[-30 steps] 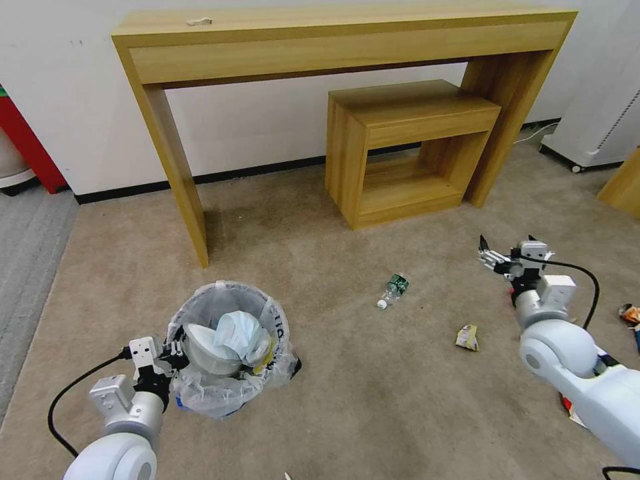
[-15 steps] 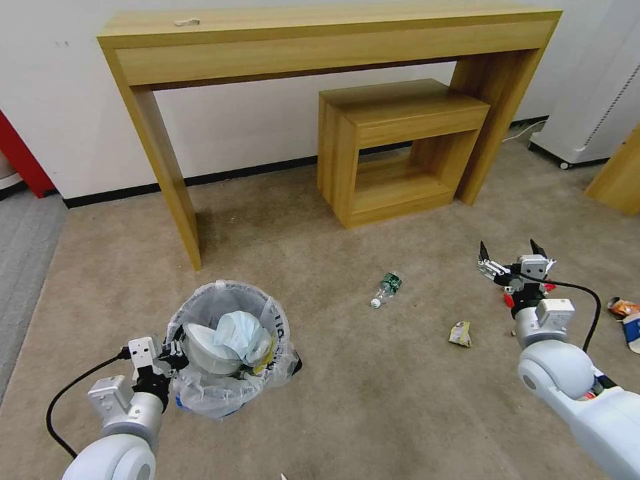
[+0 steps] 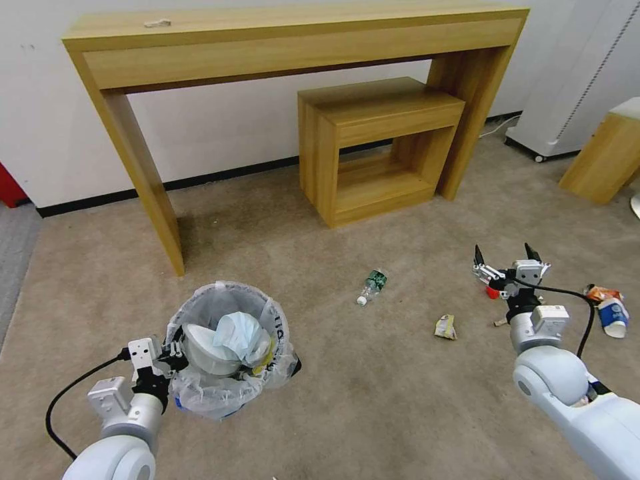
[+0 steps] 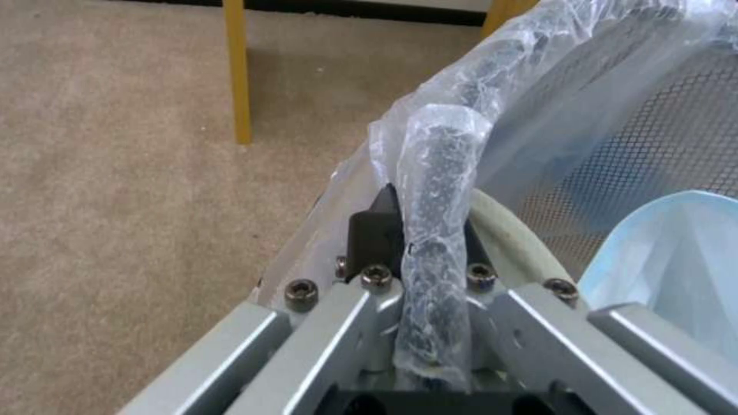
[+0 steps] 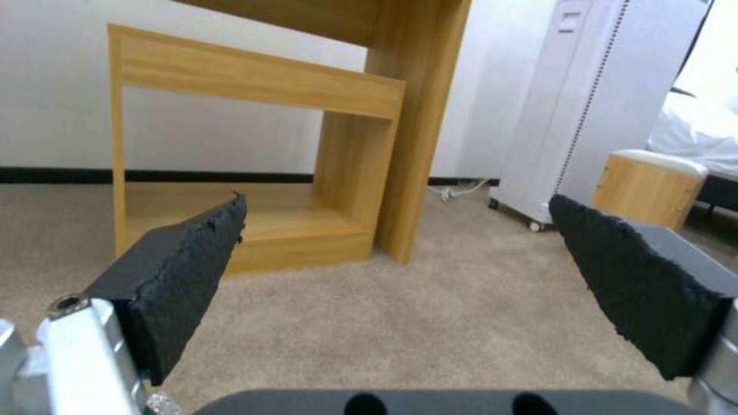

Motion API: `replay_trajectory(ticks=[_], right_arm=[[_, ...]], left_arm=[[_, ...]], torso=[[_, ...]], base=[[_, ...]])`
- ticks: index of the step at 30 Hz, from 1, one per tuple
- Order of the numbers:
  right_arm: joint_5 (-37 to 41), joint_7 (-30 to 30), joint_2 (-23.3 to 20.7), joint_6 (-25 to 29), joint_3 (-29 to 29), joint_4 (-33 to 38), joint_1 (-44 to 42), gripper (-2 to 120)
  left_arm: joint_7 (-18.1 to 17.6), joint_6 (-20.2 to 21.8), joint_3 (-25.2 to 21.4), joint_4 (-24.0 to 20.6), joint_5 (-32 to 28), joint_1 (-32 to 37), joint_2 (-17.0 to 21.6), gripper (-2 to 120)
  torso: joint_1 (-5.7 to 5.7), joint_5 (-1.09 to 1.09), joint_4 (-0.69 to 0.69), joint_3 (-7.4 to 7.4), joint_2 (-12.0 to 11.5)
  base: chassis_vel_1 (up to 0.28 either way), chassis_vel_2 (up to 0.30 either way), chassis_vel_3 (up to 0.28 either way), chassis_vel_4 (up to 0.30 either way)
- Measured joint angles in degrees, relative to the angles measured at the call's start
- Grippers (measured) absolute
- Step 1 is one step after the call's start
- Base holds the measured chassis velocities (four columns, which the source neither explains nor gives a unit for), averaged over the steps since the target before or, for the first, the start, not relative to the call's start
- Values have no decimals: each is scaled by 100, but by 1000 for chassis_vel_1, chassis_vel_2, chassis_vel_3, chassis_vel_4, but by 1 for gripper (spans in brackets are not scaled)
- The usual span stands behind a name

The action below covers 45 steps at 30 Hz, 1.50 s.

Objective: Pick up the trash bin and place the garbage on the floor into it.

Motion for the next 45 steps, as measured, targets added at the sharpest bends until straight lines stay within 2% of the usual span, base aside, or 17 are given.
replay_trajectory(ticks=[33,45], right_arm=[[-37,-261,115,149,60,-43,-101,100],[-48,-262,123,175,122,-5,-223,100]], left_arm=[[-67,-15,-80,-100,-14,61,-22,0],[-74,-26,-84,-149,-4,105,-19,0]], torso=[[0,0,1,0,0],[0,-1,1,1,0]], base=[[0,0,0,0],[-131,131,117,-130]])
